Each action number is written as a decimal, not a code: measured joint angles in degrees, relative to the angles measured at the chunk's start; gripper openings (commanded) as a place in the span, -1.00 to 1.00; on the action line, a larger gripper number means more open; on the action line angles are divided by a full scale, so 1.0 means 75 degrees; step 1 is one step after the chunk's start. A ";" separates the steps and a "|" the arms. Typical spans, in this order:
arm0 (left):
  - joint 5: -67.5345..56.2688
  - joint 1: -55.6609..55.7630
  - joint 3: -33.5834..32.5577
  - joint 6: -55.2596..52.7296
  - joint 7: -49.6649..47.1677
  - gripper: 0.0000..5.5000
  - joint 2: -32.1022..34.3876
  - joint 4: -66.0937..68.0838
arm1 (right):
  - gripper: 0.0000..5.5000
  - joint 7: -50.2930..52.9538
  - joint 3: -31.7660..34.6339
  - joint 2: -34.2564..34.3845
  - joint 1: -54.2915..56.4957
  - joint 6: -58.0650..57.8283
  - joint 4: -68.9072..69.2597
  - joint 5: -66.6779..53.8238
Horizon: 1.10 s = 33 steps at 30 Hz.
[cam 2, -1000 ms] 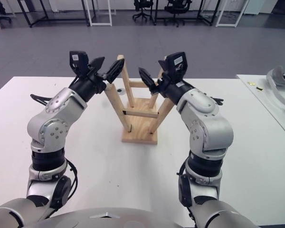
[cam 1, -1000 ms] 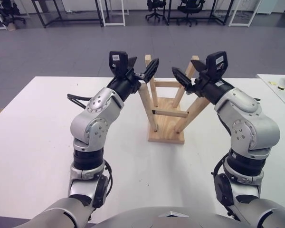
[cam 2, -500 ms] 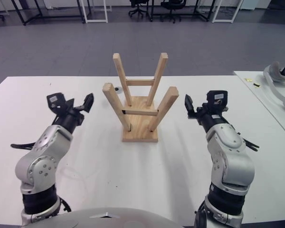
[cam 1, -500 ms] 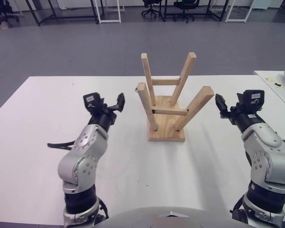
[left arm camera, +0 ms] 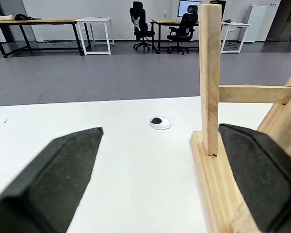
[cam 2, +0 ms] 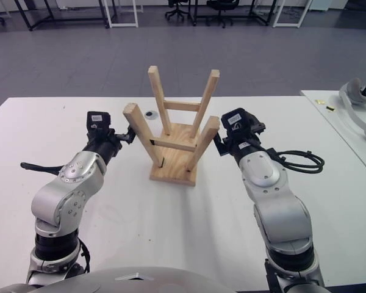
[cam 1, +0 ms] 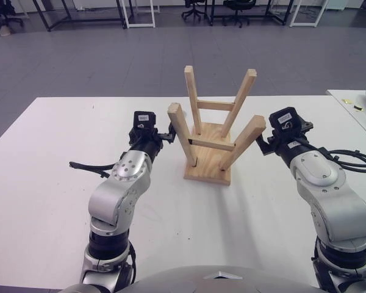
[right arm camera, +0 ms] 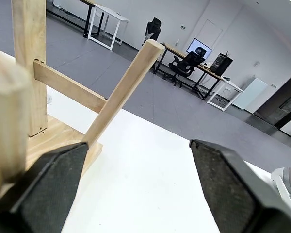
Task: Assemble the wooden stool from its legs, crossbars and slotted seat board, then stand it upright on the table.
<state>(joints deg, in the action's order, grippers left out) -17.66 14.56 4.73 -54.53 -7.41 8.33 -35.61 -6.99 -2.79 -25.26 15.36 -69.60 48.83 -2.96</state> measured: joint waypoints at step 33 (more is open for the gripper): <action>-0.2836 0.4197 -0.2120 0.2175 0.1974 0.60 -0.0718 0.2055 | 0.43 -0.1366 0.2121 -0.0067 0.1882 0.1781 -0.2797 -0.3367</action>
<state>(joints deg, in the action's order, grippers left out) -38.92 46.04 -11.17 -38.21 7.40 2.95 -20.21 -17.24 13.12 -25.76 29.47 -56.24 27.85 -28.21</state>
